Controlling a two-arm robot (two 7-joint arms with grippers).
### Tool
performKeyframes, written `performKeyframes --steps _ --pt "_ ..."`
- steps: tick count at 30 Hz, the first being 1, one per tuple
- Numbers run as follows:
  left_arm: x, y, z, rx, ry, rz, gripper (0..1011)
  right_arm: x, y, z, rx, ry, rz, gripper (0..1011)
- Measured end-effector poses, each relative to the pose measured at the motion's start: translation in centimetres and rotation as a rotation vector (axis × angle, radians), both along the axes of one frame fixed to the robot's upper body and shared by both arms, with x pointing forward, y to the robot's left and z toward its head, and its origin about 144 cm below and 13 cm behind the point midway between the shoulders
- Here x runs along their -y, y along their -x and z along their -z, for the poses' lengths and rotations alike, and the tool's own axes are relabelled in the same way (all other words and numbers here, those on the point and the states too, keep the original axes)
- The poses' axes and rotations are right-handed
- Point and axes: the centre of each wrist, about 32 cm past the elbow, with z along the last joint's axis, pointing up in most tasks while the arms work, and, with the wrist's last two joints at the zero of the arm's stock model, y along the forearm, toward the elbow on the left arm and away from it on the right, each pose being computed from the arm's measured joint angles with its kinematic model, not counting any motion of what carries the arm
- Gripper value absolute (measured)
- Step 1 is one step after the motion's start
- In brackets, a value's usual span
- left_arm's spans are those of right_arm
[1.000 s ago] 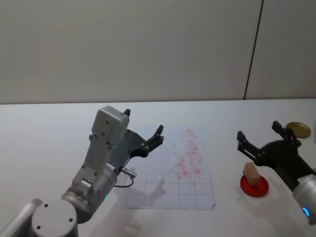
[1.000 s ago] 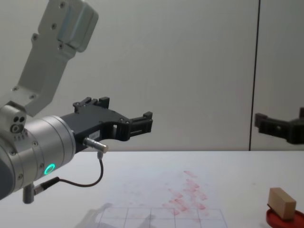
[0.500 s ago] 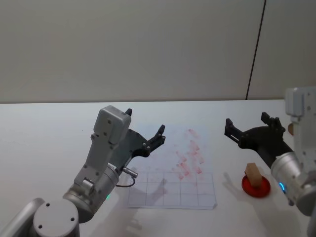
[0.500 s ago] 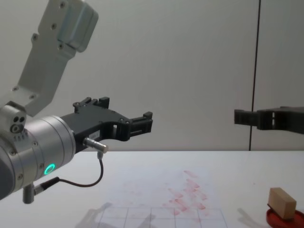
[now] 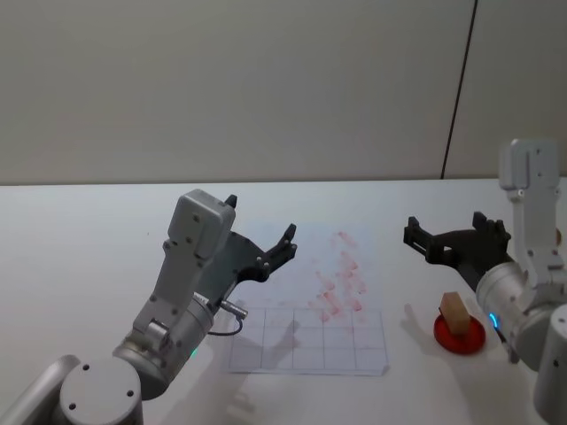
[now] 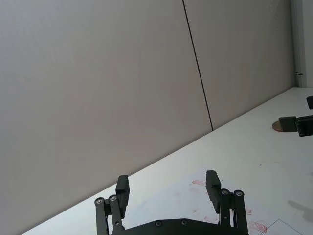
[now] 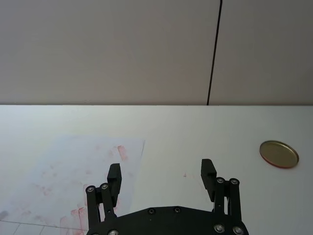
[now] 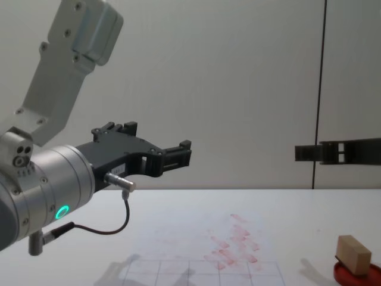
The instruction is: Use the one hand to pick up the stamp and affix it onto the A4 paper.
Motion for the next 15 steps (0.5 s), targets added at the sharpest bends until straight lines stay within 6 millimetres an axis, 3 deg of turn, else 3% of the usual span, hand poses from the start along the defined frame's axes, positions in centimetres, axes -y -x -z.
performKeyframes --steps 15 --pt "0.0 0.0 0.0 0.0 0.0 0.0 993 0.3 -0.3 -1.9 -0.145 -0.023 0.064 1001"
